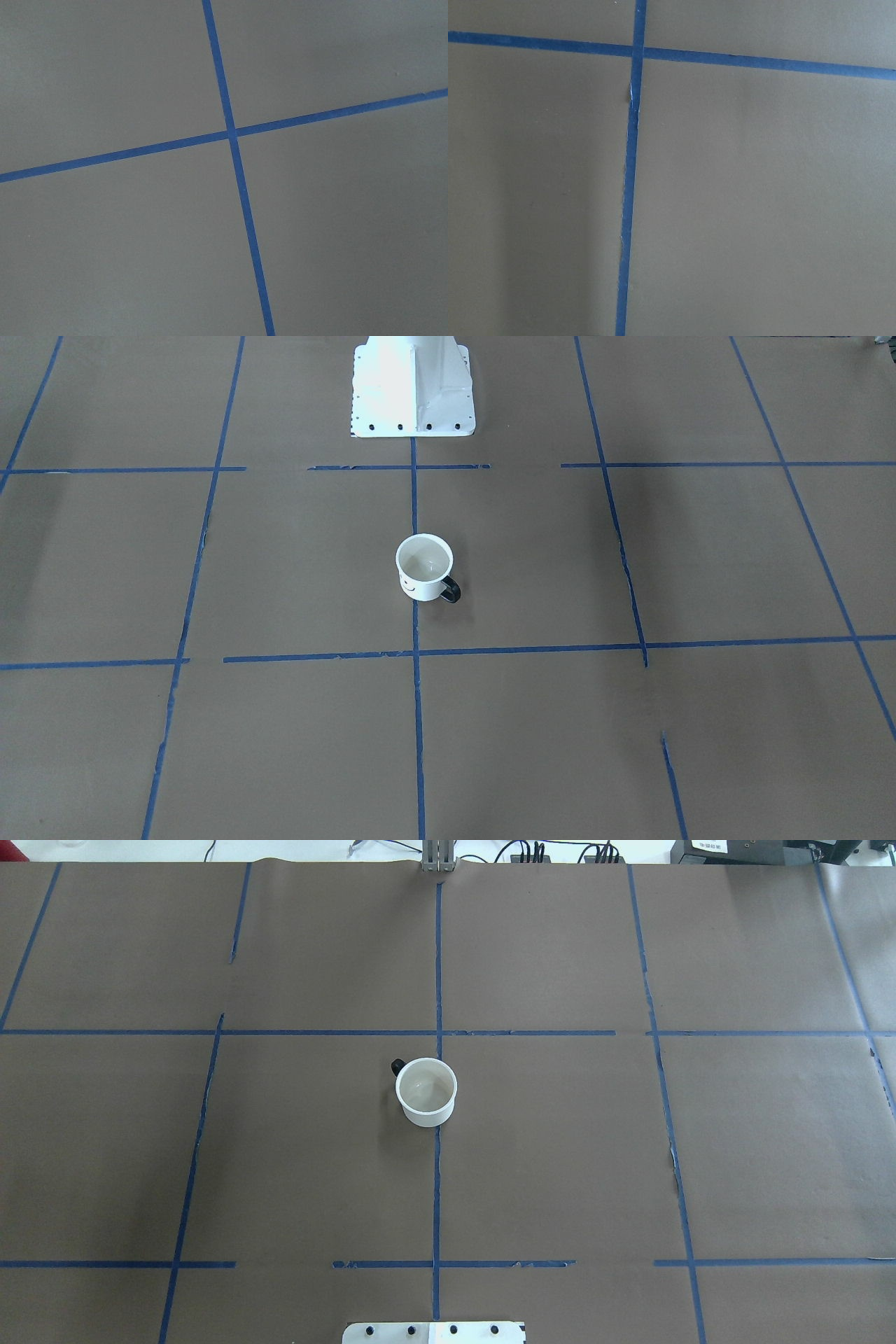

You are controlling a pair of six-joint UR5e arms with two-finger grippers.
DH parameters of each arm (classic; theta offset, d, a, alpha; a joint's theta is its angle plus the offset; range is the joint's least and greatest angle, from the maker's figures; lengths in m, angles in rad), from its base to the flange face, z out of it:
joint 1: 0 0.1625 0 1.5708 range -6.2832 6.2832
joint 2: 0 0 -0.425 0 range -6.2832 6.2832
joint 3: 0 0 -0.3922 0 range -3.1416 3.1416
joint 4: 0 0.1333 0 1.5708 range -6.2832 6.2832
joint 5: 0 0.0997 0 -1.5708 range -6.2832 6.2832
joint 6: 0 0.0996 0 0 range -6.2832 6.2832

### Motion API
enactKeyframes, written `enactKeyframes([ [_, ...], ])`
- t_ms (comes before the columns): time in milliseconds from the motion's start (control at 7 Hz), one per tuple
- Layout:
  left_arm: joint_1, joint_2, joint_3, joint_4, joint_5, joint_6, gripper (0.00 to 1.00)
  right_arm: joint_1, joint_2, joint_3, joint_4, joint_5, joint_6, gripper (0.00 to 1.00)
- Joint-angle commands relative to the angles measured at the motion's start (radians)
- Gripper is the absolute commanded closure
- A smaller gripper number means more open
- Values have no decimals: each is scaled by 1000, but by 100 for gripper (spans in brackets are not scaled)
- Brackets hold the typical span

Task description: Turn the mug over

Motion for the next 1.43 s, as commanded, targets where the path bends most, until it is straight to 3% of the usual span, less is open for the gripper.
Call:
enactKeyframes([
  [0, 2, -10, 16, 9, 1, -1, 0, 0, 0, 0, 0, 0, 0, 0],
  [857, 4, 3, 25, 26, 6, 2, 0, 0, 0, 0, 0, 0, 0, 0],
  [1286, 4, 0, 78, 24, 4, 2, 0, 0, 0, 0, 0, 0, 0, 0],
])
